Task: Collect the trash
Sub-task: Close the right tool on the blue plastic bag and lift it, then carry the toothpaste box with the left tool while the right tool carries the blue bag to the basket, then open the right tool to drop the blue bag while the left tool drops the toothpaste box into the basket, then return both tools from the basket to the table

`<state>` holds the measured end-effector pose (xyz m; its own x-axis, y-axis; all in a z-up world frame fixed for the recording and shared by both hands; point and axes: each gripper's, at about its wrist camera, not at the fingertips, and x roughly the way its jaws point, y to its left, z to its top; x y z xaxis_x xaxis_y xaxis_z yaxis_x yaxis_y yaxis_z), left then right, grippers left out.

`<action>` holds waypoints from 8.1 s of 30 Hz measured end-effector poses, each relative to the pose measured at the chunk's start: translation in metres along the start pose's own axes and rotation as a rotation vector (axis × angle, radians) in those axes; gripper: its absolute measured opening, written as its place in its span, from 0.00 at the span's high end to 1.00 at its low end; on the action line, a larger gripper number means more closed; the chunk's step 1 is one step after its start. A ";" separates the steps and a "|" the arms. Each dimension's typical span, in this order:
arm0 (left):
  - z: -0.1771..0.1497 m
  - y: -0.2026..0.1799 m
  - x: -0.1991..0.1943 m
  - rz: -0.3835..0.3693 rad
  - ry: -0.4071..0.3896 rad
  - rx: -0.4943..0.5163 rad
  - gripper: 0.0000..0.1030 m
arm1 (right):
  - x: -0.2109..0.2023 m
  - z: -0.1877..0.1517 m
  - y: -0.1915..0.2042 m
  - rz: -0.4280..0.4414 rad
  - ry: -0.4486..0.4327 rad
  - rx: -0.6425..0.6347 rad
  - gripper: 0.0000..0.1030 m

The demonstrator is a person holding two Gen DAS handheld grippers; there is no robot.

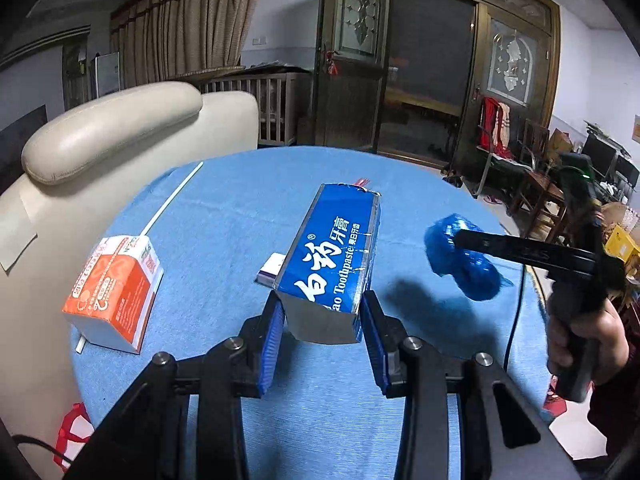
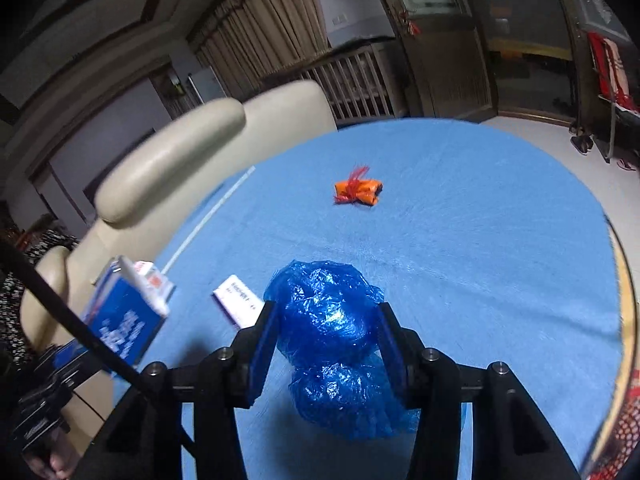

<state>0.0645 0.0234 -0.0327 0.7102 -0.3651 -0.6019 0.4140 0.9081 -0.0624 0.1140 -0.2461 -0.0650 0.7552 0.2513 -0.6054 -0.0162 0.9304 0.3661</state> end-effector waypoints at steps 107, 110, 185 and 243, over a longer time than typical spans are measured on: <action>0.023 -0.154 -0.111 0.065 -0.171 0.421 0.60 | -0.339 -0.094 -0.041 -0.022 -0.479 0.053 0.50; 0.023 -0.156 -0.109 0.060 -0.163 0.433 0.60 | -0.342 -0.094 -0.042 -0.025 -0.477 0.063 0.50; -0.013 -0.272 -0.032 -0.246 0.160 0.601 0.60 | -0.383 -0.115 -0.059 -0.196 -0.512 0.409 0.50; 0.020 -0.086 -0.037 0.169 0.083 0.243 0.32 | -0.322 -0.109 -0.052 -0.240 -0.352 0.390 0.30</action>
<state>0.0139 -0.0451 0.0104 0.7360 -0.1861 -0.6509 0.4250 0.8754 0.2304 -0.1999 -0.3463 0.0344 0.8816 -0.1204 -0.4565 0.3747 0.7666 0.5215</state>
